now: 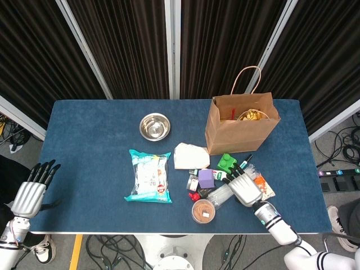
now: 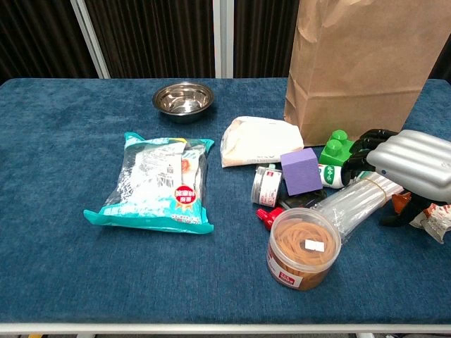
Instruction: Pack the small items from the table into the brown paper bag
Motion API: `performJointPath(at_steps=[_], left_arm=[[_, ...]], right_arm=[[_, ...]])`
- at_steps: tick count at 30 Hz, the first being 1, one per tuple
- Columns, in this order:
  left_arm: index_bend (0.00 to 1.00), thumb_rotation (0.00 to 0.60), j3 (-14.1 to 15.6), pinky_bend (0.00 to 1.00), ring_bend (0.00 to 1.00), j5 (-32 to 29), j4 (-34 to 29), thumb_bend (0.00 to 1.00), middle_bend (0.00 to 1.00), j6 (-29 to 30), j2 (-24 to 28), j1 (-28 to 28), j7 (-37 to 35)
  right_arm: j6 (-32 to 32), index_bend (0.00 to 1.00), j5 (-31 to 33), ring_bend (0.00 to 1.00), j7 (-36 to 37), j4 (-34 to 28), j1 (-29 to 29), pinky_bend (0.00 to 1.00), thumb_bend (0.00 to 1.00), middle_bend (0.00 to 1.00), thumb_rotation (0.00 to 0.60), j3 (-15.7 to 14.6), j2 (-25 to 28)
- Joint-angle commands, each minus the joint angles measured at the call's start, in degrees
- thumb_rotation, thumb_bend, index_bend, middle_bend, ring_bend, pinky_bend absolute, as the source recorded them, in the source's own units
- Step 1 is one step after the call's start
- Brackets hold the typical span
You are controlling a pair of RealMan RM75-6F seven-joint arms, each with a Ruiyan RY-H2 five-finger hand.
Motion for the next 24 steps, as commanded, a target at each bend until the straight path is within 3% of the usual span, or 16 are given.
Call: performJointPath(at_steps=[1,7,12,16,21,24], left_arm=[[0.1,0.6,0.0,0.05,0.0,0.0,0.2,0.06,0.07,-0.1,-0.1,0.0,-0.1],[0.1,0.6,0.2,0.05,0.0,0.0,0.7,0.06,0.07,-0.3,-0.5,0.0,-0.3],[0.1,0.6,0.4,0.05,0.0,0.1,1.0,0.06,0.07,-0.2,-0.7,0.1,-0.4],[0.1,0.6,0.3,0.05,0.0,0.1,1.0,0.06,0.07,-0.2,-0.6,0.1,-0.5],[0.1,0.6,0.3,0.05,0.0,0.3,0.5,0.06,0.07,0.0,-0.4,0.0,-0.5],[0.1,0.6,0.2,0.05,0.0,0.4,-0.1,0.06,0.07,0.2,-0.1,-0.1,-0.3]], right_arm=[[0.1,0.35,0.1,0.17,-0.1,0.9,0.0,0.12,0.0,0.33,0.6,0.1,-0.8],[0.0,0.42,0.5,0.22,-0.7,2.5,-0.1,0.15,0.01,0.36,0.6,0.3,-2.3],[2.0,0.56,-0.1,0.33,-0.7,3.6,-0.5,0.25,0.11,0.47,0.6,0.7,-3.2],[4.0,0.61,-0.9,0.37,-0.3,2.8,-0.8,0.31,0.19,0.51,0.6,1.1,-2.5],[7.2,0.63,-2.6,0.38,0.2,-1.4,-0.9,0.33,0.21,0.52,0.6,1.9,0.5],[9.7,0.63,-3.9,0.38,0.0,-7.0,-0.5,0.33,0.21,0.52,0.6,3.6,3.7]])
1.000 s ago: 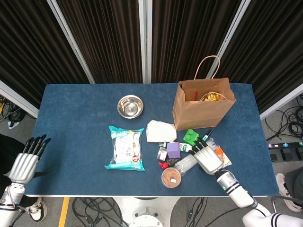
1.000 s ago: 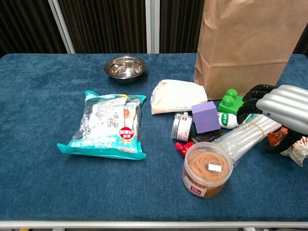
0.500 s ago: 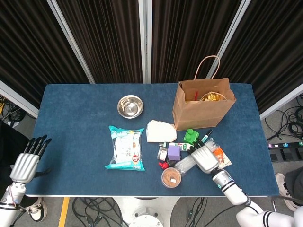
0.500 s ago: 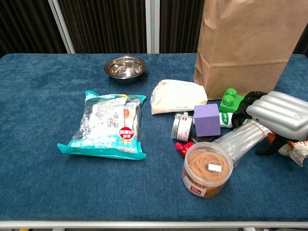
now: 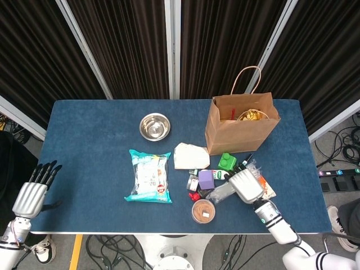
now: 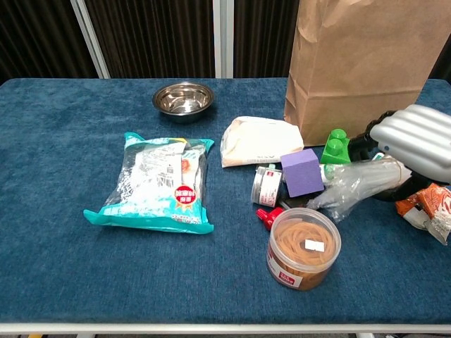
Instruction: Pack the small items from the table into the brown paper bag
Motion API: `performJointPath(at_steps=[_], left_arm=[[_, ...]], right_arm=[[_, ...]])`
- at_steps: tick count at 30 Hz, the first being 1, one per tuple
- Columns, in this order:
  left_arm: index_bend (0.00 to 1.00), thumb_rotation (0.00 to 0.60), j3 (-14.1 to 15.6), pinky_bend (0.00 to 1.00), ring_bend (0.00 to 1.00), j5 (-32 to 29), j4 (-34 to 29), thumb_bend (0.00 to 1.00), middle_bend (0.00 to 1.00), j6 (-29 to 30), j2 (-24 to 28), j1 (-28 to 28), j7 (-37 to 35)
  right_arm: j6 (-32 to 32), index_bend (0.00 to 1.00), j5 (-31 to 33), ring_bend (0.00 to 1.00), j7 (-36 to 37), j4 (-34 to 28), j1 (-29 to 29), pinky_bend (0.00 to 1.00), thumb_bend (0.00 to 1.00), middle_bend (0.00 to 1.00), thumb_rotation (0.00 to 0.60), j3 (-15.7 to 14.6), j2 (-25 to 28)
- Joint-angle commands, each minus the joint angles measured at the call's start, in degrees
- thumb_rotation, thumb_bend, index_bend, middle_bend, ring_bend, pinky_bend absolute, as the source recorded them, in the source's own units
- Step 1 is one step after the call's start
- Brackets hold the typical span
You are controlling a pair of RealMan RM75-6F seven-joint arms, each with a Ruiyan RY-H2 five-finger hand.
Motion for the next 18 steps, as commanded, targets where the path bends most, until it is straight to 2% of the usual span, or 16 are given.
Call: performJointPath(at_steps=[1,6,9,12,14,18], left_arm=[[0.1,0.6,-0.1,0.05,0.0,0.0,-0.5,0.06,0.07,0.1,0.3,-0.1,0.1],[0.1,0.6,-0.2,0.05,0.0,0.1,-1.7,0.06,0.07,0.3,0.8,-0.2,0.6],[0.1,0.6,-0.2,0.05,0.0,0.1,-2.2,0.06,0.07,0.2,1.1,-0.2,0.9],[0.1,0.6,-0.2,0.05,0.0,0.1,-2.7,0.06,0.07,0.2,1.4,-0.3,1.3],[0.1,0.6,-0.4,0.05,0.0,0.0,-3.1,0.06,0.07,0.3,1.5,-0.3,1.4],[0.1,0.6,-0.4,0.05,0.0,-0.2,-3.4,0.06,0.07,0.1,1.8,-0.3,1.5]], right_arm=[[3.5,0.63,-1.9,0.38,-0.4,-8.1,0.6,0.33,0.21,0.52,0.6,2.6,4.7],[5.0,0.63,-1.8,0.38,-4.4,-20.8,2.3,0.33,0.21,0.52,0.6,7.7,10.8],[4.4,0.63,0.5,0.38,-6.8,-27.4,4.0,0.33,0.21,0.52,0.6,11.9,13.8],[2.8,0.63,5.3,0.39,-8.2,-32.1,6.4,0.34,0.21,0.52,0.6,17.0,15.6],[1.2,0.63,10.6,0.39,-8.2,-34.7,8.5,0.34,0.22,0.52,0.6,21.1,16.3],[-0.1,0.63,20.1,0.39,-7.7,-36.0,12.6,0.34,0.22,0.52,0.6,28.3,16.7]])
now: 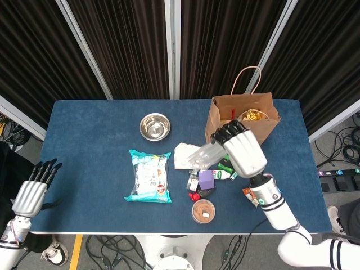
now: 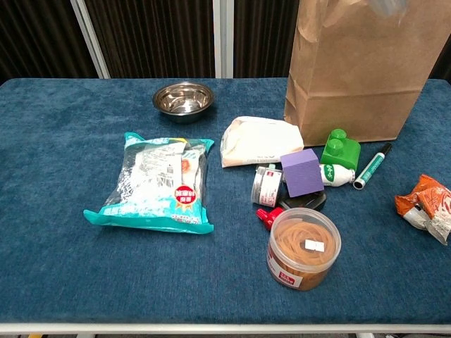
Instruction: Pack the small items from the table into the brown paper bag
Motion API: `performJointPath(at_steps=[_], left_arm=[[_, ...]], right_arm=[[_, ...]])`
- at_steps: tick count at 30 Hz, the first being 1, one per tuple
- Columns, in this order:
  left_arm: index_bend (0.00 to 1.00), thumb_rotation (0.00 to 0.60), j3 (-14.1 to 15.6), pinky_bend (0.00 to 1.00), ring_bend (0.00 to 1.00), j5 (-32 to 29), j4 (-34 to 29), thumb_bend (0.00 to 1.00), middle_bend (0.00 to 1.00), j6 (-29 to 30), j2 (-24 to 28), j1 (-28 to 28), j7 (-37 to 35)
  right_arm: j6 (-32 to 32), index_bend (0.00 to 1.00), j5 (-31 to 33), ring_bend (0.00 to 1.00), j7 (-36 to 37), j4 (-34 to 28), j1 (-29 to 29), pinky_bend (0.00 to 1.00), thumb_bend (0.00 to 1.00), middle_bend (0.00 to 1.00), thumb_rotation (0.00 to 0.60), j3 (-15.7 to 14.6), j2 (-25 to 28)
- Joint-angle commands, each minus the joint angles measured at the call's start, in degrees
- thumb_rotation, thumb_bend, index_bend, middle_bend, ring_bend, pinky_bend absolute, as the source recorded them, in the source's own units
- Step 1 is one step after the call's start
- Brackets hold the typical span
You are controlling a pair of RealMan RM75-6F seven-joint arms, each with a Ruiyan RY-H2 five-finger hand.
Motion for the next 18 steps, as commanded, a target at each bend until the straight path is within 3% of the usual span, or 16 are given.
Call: performJointPath(at_steps=[1,5,12,18], left_arm=[[0.1,0.6,0.0,0.05,0.0,-0.1,0.0,0.06,0.07,-0.1,0.1,-0.1,0.1],[0.1,0.6,-0.3,0.05,0.0,-0.3,0.1,0.06,0.07,-0.4,0.2,-0.3,-0.3],[0.1,0.6,-0.4,0.05,0.0,-0.2,0.3,0.06,0.07,-0.5,0.2,-0.7,-0.4],[0.1,0.6,0.0,0.05,0.0,-0.1,0.8,0.06,0.07,-0.9,-0.2,-0.6,-0.5]], right_arm=[[-2.0,0.63,11.7,0.39,-0.4,-2.8,6.1,0.34,0.22,0.52,0.6,8.6,1.6],[-0.9,0.63,15.3,0.39,0.8,-0.1,8.6,0.34,0.22,0.52,0.6,11.7,0.7],[2.2,0.63,18.2,0.39,5.4,7.3,11.0,0.34,0.22,0.52,0.6,14.3,-1.9],[3.2,0.63,25.5,0.39,14.7,13.2,10.3,0.34,0.22,0.52,0.6,16.2,-5.3]])
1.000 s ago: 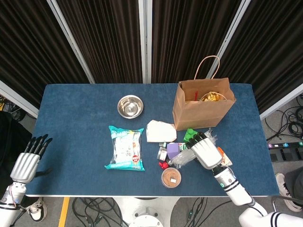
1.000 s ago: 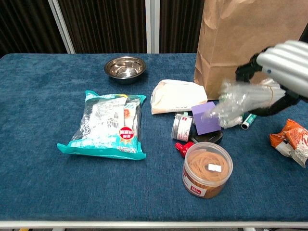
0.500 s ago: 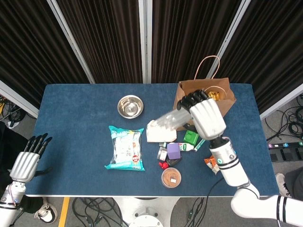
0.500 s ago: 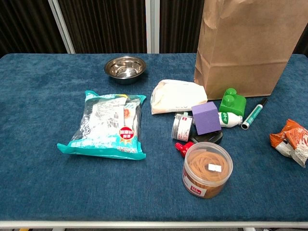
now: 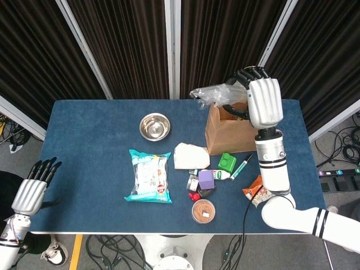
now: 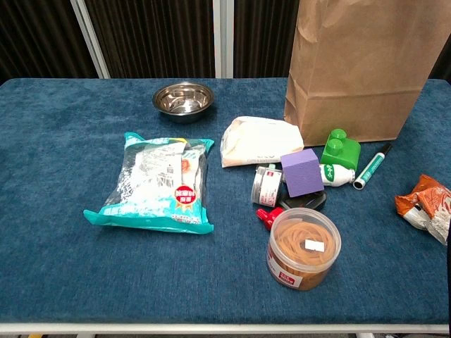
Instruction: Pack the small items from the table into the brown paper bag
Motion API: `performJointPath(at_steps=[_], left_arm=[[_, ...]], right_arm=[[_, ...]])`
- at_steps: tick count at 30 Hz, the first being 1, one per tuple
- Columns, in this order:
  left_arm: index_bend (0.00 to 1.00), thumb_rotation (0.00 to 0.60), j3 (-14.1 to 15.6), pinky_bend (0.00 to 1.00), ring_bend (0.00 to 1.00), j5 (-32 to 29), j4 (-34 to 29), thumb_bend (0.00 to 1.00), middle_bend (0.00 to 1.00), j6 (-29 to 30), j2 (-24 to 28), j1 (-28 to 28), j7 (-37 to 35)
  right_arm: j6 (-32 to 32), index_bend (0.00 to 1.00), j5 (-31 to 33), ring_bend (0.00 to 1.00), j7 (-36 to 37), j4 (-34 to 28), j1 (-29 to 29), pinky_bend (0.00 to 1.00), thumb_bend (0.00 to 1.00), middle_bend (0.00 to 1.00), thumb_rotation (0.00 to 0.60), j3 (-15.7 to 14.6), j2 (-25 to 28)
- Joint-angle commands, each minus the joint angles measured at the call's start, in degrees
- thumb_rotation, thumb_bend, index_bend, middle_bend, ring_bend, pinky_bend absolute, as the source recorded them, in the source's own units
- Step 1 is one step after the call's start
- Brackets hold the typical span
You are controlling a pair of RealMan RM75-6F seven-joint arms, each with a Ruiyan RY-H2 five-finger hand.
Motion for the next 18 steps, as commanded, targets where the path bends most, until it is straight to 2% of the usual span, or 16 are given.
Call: performJointPath(at_steps=[1,10,18], left_arm=[[0.1,0.6,0.2,0.05,0.0,0.3,0.2,0.06,0.07,0.0,-0.1,0.0,0.2],[0.1,0.6,0.1,0.05,0.0,0.3,-0.1,0.06,0.07,-0.2,0.1,-0.4,1.0],[0.1,0.6,0.2,0.05,0.0,0.2,-0.4,0.06,0.07,-1.0,0.0,-0.6,1.4]], right_arm=[[-1.4,0.63,6.9,0.39,7.2,4.4,-0.4,0.34,0.22,0.53,0.6,1.6,-2.2],[-3.6,0.63,7.8,0.39,17.7,10.5,-3.5,0.34,0.22,0.52,0.6,-1.1,-3.3],[-4.6,0.63,7.5,0.39,21.2,12.0,-6.2,0.34,0.22,0.52,0.6,-3.7,-2.6]])
